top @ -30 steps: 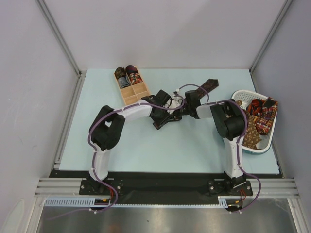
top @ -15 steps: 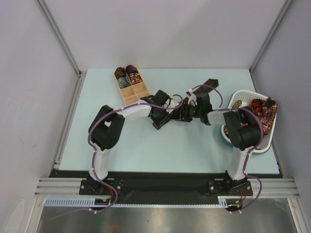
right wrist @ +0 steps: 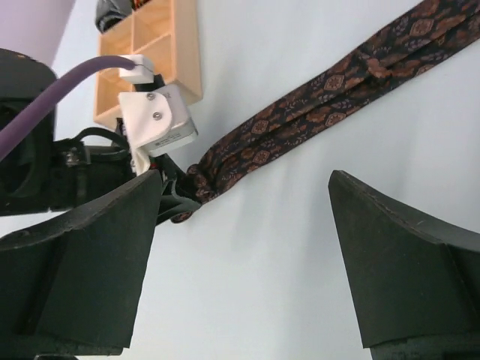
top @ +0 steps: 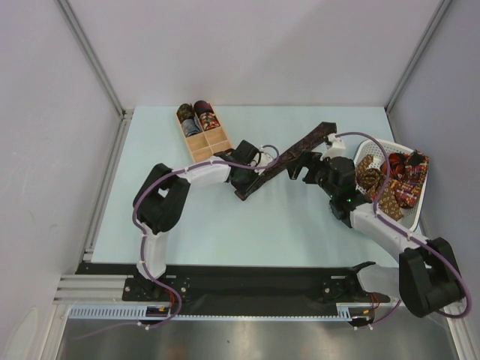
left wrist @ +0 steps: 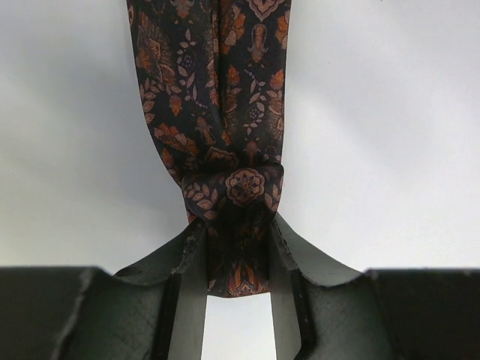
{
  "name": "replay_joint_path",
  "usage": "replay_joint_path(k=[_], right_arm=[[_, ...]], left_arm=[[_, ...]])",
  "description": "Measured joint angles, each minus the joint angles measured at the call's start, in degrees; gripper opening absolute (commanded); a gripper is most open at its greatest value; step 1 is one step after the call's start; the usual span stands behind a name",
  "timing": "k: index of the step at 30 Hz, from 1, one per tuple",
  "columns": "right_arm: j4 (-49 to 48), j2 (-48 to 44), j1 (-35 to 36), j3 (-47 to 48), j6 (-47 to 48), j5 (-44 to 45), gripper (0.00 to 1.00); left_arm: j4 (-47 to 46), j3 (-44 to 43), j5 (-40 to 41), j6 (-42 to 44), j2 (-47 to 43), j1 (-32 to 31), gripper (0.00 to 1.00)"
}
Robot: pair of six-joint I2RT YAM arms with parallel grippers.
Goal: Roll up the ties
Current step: Roll the tie
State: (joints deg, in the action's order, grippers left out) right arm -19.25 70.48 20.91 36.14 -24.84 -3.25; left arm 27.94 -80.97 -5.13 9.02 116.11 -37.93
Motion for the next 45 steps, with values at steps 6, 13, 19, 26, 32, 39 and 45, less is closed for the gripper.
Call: replay_joint_path(k=[6,13,19,26,32,39,45], right_arm=[[-2.47,-6.67,-2.38,-4.2,-1.97,-6.86,0.91],[3.8,-10.82,3.96,-4.15,2.64,-10.01,0.85],[8.92,-8.37,22.93,-3.96,11.04,0.26,0.7],[13.53,0.46,39.89,0.63,21.64,15.56,0.76],[18.27,14.53,47.65,14.29,30.29,26.88,0.7],[25.66,31.76,50.95,29.11,36.11,35.78,0.62],[31.5,44.83,50.95,39.19,38.84,43.19,0.62]], left_arm=[[-0.17,0.15,-0.02,-0.66,-0.07,0.09,0.36],[-0.15,0.39,0.39,-1.75,-0.28,0.09,0.36],[1.38,0.09,0.94,-2.99,-0.28,-0.2,0.36],[5.53,-0.98,2.01,-4.2,-0.26,-0.85,0.36],[10.47,-3.1,2.51,-5.42,0.63,-1.84,0.36],[15.06,-5.77,2.43,-6.49,2.05,-2.05,0.35],[17.86,-8.28,2.38,-7.65,3.65,-2.03,0.35]])
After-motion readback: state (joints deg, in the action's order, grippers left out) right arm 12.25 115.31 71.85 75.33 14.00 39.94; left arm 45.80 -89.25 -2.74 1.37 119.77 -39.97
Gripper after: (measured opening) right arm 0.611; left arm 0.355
